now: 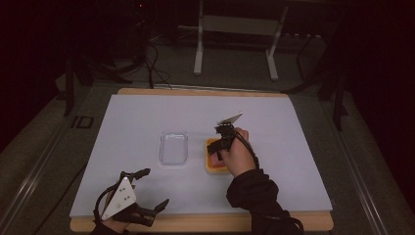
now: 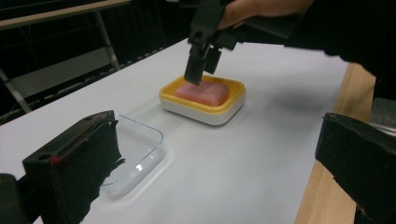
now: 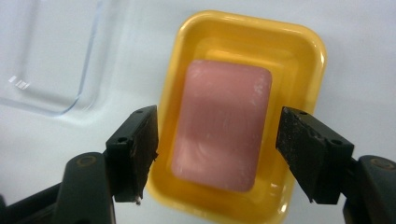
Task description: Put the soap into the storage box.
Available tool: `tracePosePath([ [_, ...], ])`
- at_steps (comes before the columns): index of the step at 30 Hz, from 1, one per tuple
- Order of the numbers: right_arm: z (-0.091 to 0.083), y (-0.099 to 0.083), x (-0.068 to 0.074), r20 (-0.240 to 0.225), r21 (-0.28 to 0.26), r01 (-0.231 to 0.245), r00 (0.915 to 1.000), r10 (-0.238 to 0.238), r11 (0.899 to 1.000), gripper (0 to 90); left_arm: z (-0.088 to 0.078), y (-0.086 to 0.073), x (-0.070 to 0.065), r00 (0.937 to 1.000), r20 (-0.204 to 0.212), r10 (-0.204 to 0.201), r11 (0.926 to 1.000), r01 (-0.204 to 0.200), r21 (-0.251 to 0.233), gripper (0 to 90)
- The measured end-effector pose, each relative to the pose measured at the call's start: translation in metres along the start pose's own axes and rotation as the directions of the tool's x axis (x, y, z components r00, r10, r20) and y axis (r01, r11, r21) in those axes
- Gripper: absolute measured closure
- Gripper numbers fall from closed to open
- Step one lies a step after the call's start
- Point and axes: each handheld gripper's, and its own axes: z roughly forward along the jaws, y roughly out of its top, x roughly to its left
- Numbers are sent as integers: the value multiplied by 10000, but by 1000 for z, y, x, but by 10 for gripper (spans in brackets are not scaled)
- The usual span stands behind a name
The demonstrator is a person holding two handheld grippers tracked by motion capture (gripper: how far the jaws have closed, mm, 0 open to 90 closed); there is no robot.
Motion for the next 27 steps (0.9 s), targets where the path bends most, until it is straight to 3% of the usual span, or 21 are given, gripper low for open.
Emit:
tracePosePath([
  [3, -9, -3, -3, -419, -191, 699, 9966, -706, 9974, 296, 0, 0, 0, 10000, -7, 4, 10000, -4, 14, 4],
  [6, -15, -6, -6, -632, -371, 1716, 9828, -1737, 9845, 274, 1, 0, 0, 10000, -5, -7, 10000, 7, 43, 4],
  [7, -15, -6, -6, -632, -371, 1716, 9828, -1737, 9845, 274, 1, 0, 0, 10000, -5, -7, 10000, 7, 43, 4],
  [8, -17, -7, -8, -673, -406, 1982, 9774, -2006, 9793, 274, 1, 0, 0, 10000, 3, -6, 10000, 6, 51, 4],
  [9, -20, -8, -15, -1094, -722, 2382, 9633, -2451, 9685, 267, 1, 0, 0, 10000, -4, -2, 10000, 2, 56, 4],
  [12, -24, -12, -23, -984, -1143, 2762, 9527, -2875, 9543, 266, 1, 0, 0, 10000, -11, 3, 10000, -3, 67, 4],
  [15, -26, -17, -30, -1049, -1211, 3378, 9307, -3504, 9334, 257, 1, 0, 0, 10000, -1, -4, 10000, 4, 68, 4],
  [20, -32, -26, -41, -1178, -1443, 3887, 9063, -4058, 9100, 271, 2, 0, 0, 10000, 12, -24, 10000, 24, 56, 4],
  [23, -36, -32, -47, -1228, -1751, 4202, 8879, -4432, 8904, 284, 1, 0, -1, 10000, 11, -23, 10000, 23, 58, 4],
  [24, -38, -35, -49, -1189, -1866, 4261, 8846, -4509, 8852, 285, 1, 0, -1, 10000, 7, -23, 10000, 23, 61, 4],
  [27, -42, -40, -57, -1143, -1994, 4252, 8847, -4519, 8829, 285, 2, 0, -1, 10000, 11, -7, 10000, 7, 87, 4],
])
